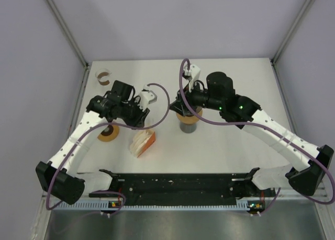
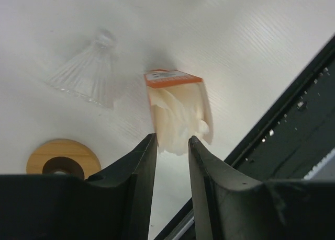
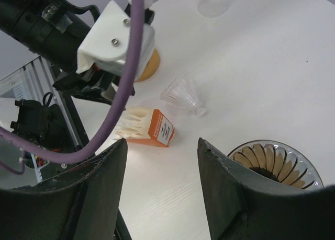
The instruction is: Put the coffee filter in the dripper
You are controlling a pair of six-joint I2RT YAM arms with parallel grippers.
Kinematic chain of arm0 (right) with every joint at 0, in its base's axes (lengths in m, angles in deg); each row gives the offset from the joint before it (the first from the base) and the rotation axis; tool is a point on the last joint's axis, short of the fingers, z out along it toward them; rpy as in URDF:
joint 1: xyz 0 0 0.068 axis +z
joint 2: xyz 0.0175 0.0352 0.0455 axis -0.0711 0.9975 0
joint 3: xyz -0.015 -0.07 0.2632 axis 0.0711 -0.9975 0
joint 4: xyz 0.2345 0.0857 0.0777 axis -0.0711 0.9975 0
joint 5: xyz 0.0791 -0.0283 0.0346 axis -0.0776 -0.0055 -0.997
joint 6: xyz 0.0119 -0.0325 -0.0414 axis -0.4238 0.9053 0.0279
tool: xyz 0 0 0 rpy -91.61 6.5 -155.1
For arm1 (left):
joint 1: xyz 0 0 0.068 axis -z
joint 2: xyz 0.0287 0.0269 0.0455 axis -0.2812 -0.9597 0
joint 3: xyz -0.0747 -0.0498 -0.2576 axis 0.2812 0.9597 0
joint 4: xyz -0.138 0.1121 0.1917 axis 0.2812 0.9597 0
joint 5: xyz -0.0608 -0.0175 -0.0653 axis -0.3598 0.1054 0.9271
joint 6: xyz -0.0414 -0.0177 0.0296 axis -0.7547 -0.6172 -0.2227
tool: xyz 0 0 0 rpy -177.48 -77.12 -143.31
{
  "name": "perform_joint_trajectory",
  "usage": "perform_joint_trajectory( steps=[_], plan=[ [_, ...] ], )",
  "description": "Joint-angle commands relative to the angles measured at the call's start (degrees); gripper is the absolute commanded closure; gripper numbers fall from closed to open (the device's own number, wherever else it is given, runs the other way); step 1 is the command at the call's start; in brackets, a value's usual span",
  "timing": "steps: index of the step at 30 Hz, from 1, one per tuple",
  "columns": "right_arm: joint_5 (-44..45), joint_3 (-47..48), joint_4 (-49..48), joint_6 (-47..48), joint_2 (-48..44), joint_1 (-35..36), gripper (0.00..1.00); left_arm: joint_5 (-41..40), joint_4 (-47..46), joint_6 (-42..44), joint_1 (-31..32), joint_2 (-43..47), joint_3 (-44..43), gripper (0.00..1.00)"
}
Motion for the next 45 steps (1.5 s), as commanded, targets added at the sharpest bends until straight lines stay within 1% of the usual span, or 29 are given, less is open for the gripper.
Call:
perform_joint_trajectory(
  steps=[1,3,4,5,9,13,16,21,30,38,45],
  plan=[
    [-1.1,0.94,-2.27,0.26,-1.47,0.52,0.44,13.44,8.71,11.13,-0.19,2.97,1.26,0.63],
    [-1.19,0.77,-2.27,0.18,-1.64,0.52,0.43,13.11,7.58,13.43,-0.19,3.24,3.9,0.68],
    [-1.28,0.77,-2.36,0.09,-1.64,0.61,0.43,11.45,6.09,14.04,-0.19,3.06,4.96,0.73],
    [-1.28,0.68,-2.27,0.26,-1.73,0.61,0.43,9.86,4.77,14.31,-0.19,2.71,5.75,0.76],
    [-1.19,0.24,-2.19,0.26,-2.08,0.52,0.43,7.3,-0.42,14.05,-0.19,1.83,8.65,0.74],
    [-0.84,-0.46,-2.1,0.53,-3.05,0.61,0.43,6.6,-2.62,14.92,-0.19,1.3,10.5,0.71],
    [-0.49,-0.99,-2.18,0.88,-3.49,0.61,0.43,5.02,-4.64,13.88,-0.19,0.78,11.47,0.74],
    [-0.58,-0.99,-2.18,0.97,-3.58,0.61,0.42,4.67,-5.52,12.82,-0.1,-0.72,12.0,0.76],
    [-0.84,-1.43,-2.1,0.97,-3.84,0.52,0.41,1.86,-7.46,12.64,-0.1,-0.89,14.55,0.8],
    [-1.72,-1.6,-2.1,0.97,-3.67,0.61,0.41,0.36,-8.95,12.46,-0.1,-0.81,15.69,0.85],
    [-1.89,-1.69,-2.1,0.88,-3.67,0.52,0.4,-0.7,-10.36,11.59,-0.02,-1.94,16.57,0.85]
  ],
)
